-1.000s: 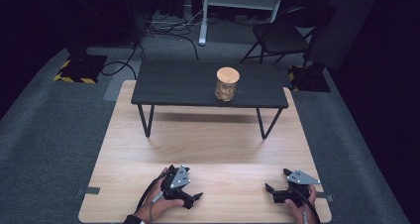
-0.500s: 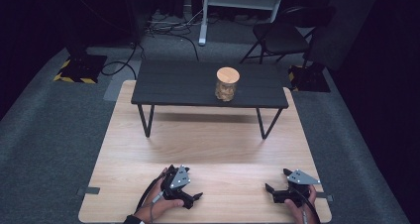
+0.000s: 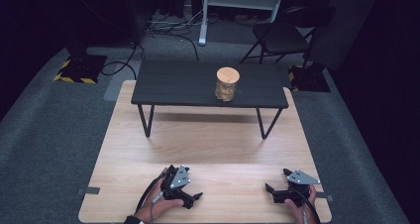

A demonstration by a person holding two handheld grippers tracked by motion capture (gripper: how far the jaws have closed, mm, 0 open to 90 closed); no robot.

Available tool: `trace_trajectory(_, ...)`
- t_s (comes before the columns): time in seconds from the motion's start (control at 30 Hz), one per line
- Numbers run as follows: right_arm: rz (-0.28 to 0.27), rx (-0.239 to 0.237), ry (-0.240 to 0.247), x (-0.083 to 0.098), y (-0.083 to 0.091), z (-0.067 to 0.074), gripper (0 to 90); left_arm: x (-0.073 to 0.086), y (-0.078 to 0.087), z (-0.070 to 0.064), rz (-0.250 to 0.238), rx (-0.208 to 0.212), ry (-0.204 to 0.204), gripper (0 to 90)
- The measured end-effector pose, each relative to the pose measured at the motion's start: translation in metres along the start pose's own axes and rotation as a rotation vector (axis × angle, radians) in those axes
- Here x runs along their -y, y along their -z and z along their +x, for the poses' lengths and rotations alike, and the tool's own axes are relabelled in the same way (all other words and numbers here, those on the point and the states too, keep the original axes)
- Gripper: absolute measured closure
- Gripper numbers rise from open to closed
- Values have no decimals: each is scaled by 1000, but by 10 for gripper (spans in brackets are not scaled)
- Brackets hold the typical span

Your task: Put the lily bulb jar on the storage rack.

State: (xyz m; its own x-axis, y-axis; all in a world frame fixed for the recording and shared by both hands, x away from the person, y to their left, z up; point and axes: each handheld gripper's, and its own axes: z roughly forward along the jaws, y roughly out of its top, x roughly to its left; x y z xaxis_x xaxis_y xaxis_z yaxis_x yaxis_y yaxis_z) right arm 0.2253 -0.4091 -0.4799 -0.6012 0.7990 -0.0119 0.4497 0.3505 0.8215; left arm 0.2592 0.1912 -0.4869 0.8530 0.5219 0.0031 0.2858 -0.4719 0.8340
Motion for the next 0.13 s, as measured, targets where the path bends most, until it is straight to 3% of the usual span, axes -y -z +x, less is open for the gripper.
trace_trajectory(0.13, 0, 0, -1, 0, 0, 0, 0, 0, 0, 0, 0, -2, 1, 5)
